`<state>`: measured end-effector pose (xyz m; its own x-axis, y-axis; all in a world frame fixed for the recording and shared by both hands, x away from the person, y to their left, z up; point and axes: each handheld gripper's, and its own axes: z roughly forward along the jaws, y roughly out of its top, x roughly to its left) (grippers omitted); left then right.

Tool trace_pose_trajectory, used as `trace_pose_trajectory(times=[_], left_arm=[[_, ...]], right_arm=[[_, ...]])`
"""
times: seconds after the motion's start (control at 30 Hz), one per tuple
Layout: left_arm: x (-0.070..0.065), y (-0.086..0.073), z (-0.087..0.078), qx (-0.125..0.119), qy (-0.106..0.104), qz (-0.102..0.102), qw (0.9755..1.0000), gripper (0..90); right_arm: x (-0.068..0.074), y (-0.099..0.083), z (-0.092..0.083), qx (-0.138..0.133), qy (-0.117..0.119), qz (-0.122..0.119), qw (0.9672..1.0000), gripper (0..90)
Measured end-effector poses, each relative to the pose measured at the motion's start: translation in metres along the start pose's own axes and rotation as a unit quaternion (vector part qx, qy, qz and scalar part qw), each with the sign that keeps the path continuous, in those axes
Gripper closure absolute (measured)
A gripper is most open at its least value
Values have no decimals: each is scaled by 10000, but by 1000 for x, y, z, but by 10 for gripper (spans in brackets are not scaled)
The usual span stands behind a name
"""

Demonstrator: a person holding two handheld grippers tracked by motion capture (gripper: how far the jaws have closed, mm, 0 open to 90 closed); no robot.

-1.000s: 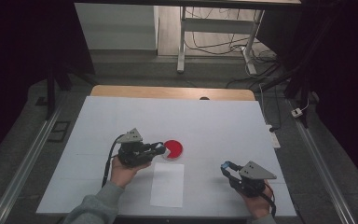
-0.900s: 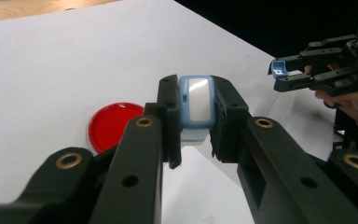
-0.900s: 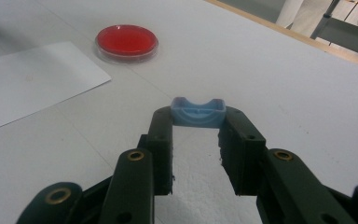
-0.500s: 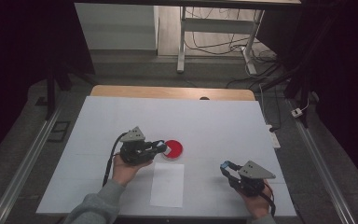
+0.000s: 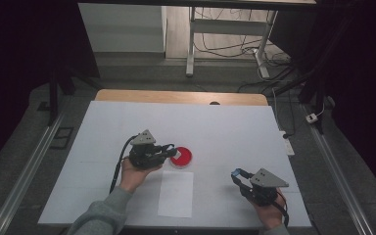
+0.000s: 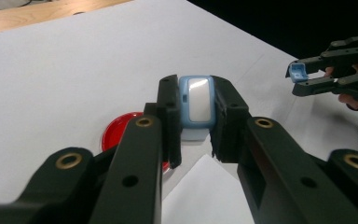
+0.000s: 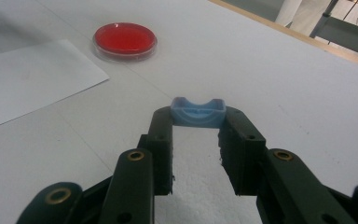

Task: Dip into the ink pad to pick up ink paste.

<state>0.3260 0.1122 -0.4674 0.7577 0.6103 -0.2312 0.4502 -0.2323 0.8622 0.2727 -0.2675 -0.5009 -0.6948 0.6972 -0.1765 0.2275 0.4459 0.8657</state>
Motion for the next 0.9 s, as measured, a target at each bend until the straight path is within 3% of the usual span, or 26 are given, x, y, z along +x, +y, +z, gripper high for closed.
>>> trace_pose_trajectory(times=[0.63,0.9], left_arm=[[12,3,30,407,71,104,9991,751],[17,2,40,703,134,137,9973,751]], right_arm=[[0,0,2,25,23,1,10000,659],[0,-1,2,26,28,-1,10000,659]])
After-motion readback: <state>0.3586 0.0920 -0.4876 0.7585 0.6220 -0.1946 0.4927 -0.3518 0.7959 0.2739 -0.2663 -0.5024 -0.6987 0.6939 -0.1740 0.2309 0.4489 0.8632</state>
